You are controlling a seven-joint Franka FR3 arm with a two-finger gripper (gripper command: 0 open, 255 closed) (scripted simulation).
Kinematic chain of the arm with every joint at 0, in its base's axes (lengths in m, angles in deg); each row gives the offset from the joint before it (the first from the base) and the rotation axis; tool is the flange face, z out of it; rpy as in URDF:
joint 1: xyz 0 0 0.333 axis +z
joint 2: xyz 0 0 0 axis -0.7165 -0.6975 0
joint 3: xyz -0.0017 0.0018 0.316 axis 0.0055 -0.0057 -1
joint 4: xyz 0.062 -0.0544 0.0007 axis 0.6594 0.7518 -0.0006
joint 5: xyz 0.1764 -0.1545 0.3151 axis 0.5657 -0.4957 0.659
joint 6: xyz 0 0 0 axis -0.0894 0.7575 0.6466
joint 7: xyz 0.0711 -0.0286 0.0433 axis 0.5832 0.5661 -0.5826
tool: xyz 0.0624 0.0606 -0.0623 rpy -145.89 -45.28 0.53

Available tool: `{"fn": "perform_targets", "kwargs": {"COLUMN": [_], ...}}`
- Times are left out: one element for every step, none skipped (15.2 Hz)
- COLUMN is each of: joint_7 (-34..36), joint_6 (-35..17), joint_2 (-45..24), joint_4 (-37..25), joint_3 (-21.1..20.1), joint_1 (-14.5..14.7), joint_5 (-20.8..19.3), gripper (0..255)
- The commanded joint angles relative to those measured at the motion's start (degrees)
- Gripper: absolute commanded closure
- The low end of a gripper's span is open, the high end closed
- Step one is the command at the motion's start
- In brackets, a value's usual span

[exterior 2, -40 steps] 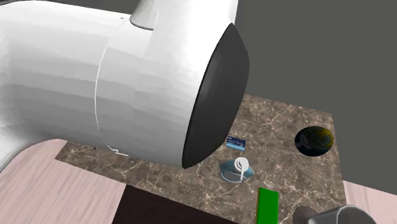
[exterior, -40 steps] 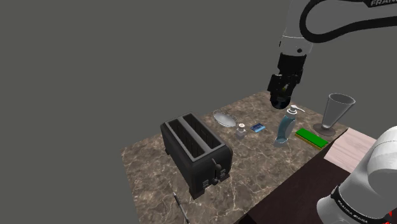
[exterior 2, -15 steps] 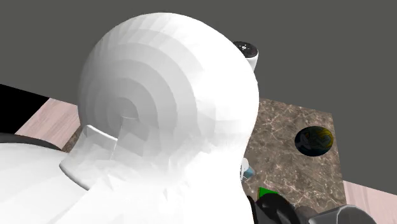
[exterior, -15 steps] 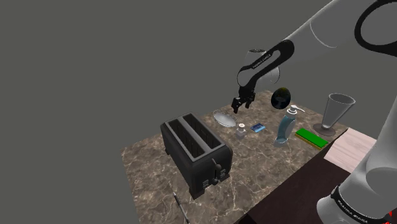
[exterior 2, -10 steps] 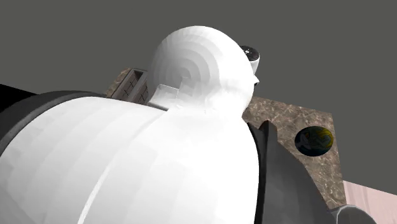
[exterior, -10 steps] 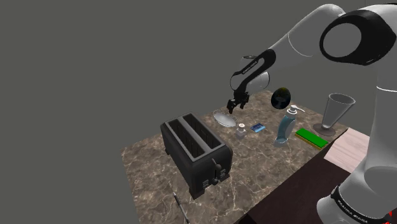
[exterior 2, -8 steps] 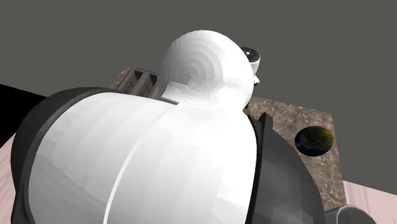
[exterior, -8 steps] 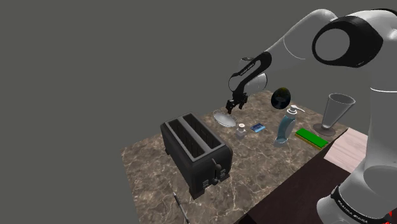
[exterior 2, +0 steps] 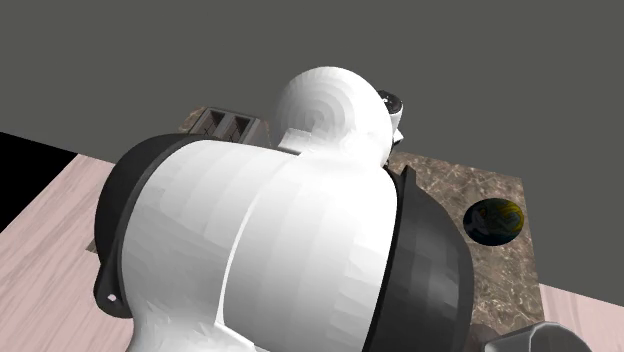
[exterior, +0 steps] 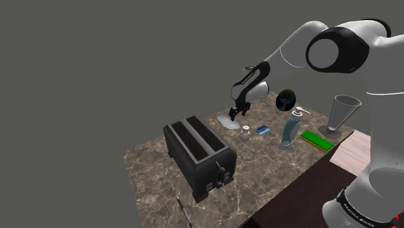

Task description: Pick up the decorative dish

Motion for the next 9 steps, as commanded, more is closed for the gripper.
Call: {"fn": "perform_targets", "kwargs": {"joint_7": [-0.09, -0.11, -0.11, -0.12, -0.12, -0.12, -0.12, -0.12, -0.12], "joint_6": [-0.3, -0.34, -0.35, -0.34, -0.34, -0.33, -0.33, -0.33, -0.33], "joint_2": [-0.5, -0.44, -0.44, -0.46, -0.46, -0.46, -0.45, -0.45, -0.46], "joint_4": [-0.23, -0.14, -0.13, -0.16, -0.17, -0.17, -0.16, -0.16, -0.16], "joint_3": [-0.11, -0.11, -0.11, -0.11, -0.11, -0.11, -0.11, -0.11, -0.11], "joint_1": [-0.09, -0.1, -0.1, -0.11, -0.11, -0.11, -0.11, -0.11, -0.11], "joint_5": [0.12, 0.12, 0.12, 0.13, 0.13, 0.12, 0.12, 0.12, 0.12], "gripper": [0, 255, 255, 255, 255, 255, 255, 255, 255]}}
